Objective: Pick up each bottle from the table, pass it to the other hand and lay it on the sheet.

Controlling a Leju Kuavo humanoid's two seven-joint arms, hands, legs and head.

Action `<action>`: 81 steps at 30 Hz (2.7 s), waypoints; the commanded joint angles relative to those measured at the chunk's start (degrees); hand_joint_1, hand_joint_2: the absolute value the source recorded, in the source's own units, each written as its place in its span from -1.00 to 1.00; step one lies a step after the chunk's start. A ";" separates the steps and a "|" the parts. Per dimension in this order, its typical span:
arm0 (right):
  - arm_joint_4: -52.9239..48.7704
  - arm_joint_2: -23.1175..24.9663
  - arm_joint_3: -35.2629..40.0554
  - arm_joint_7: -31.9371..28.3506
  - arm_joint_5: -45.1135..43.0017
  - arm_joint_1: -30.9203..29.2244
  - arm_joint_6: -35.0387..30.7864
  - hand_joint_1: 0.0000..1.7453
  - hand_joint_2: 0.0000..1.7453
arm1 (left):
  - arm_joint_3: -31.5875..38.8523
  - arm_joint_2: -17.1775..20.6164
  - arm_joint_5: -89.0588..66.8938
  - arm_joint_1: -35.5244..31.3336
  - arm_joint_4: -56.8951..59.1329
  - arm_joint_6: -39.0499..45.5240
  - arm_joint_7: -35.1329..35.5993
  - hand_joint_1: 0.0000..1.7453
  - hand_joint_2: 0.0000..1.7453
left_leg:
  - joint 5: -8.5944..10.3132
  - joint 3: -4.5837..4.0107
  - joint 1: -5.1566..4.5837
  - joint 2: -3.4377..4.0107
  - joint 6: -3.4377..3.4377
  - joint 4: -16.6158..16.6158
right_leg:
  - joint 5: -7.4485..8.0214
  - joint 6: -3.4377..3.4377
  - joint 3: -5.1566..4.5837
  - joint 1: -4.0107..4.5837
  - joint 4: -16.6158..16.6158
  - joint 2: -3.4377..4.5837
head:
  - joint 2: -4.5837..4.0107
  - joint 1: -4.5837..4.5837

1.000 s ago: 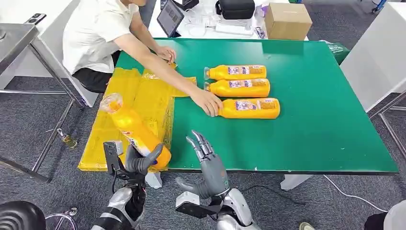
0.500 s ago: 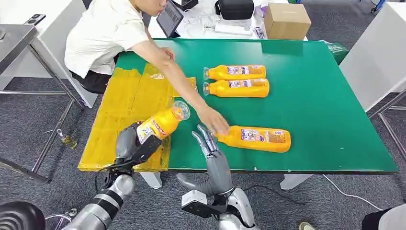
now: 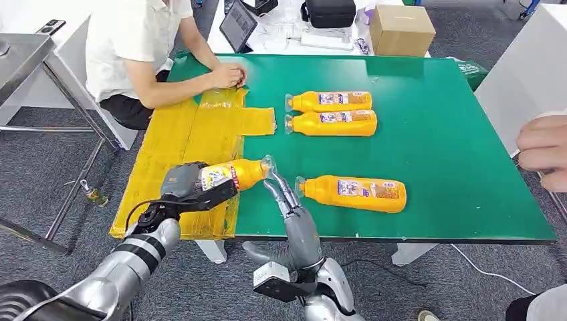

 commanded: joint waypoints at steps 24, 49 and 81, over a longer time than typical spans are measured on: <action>5.03 0.43 -3.39 -2.61 -4.55 0.07 2.75 -1.00 1.00 | 0.04 -0.67 3.44 -4.17 11.93 -18.92 -5.26 -1.00 1.00 | -0.08 0.67 -0.04 0.09 0.05 -0.13 | -0.05 -0.12 0.64 0.00 -0.11 0.04 | 0.00 -0.02; 5.69 0.15 -4.54 -4.70 -6.03 1.04 3.34 -1.00 1.00 | -4.23 -1.96 17.50 5.82 -9.62 -11.08 -15.05 -1.00 1.00 | -0.20 0.74 -0.01 0.09 0.16 -0.13 | -0.15 -0.22 0.77 0.07 -0.18 -0.01 | 0.00 0.00; 6.21 -8.86 -33.35 20.51 48.57 3.82 -8.31 -1.00 1.00 | -5.62 -8.93 58.70 32.83 -40.06 3.01 -32.56 -1.00 1.00 | -0.33 0.30 -0.21 -0.03 0.29 -0.02 | -0.24 0.07 0.45 -0.19 -0.23 -0.06 | 0.00 0.02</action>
